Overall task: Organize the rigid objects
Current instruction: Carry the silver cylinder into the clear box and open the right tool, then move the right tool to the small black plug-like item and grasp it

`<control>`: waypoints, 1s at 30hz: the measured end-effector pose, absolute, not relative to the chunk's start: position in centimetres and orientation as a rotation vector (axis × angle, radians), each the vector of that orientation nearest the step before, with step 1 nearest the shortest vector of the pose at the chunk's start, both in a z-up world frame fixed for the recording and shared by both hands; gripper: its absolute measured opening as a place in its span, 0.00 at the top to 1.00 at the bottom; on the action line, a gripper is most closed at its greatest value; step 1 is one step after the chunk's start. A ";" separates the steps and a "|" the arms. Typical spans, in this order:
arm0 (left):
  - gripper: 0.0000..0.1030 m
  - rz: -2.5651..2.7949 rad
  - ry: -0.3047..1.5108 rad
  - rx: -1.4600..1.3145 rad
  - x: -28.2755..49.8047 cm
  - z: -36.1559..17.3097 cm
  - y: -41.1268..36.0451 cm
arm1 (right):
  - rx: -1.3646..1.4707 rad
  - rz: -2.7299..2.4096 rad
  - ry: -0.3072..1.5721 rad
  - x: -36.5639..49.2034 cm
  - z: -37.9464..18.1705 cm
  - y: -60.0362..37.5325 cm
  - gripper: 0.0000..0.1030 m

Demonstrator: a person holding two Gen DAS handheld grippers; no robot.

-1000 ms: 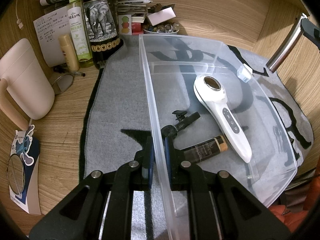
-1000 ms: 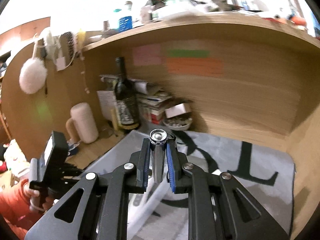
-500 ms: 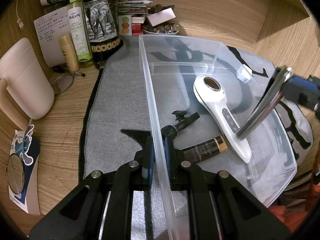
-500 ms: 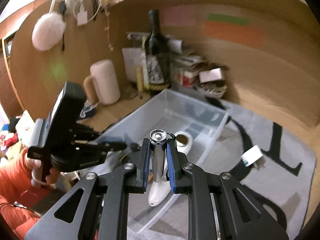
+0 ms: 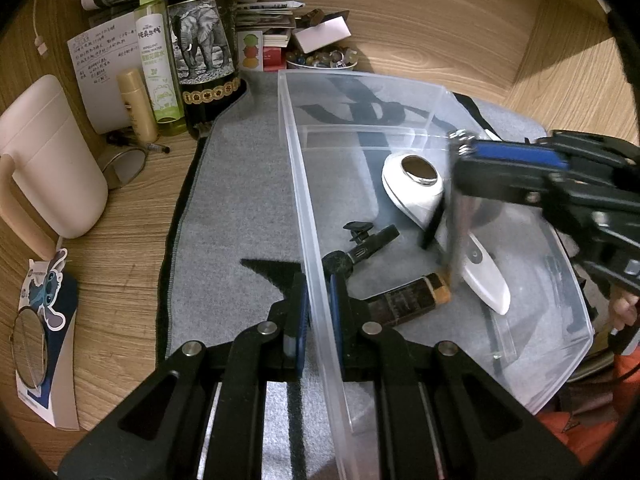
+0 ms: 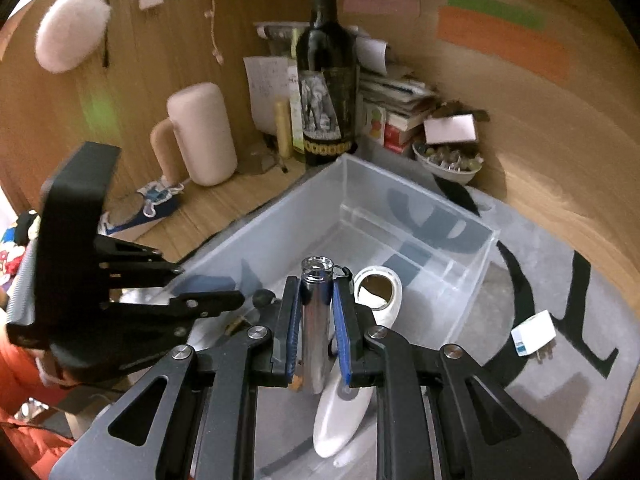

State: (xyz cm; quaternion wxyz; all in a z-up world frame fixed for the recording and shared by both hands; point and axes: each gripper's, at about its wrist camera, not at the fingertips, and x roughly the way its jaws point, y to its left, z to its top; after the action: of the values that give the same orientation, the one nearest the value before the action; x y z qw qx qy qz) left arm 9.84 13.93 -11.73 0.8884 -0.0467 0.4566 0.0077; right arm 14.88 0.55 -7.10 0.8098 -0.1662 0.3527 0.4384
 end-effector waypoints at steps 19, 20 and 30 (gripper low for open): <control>0.90 0.014 0.949 -0.095 10.1 -11.6 13.6 | -0.341 0.886 0.773 15.7 -7.4 0.0 0.57; 0.90 0.014 0.949 -0.095 10.1 -11.6 13.7 | -0.338 0.877 0.760 15.6 -7.1 -0.3 0.54; 0.90 0.013 0.948 -0.096 10.0 -11.6 13.7 | -0.312 0.788 0.669 15.0 -5.1 -3.6 0.29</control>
State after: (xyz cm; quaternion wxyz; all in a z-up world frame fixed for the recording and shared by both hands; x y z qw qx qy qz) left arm 9.99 13.73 -11.61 0.8886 -0.0460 0.4564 0.0061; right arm 14.95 -3.59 -5.08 0.8576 -0.1486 0.3186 0.3753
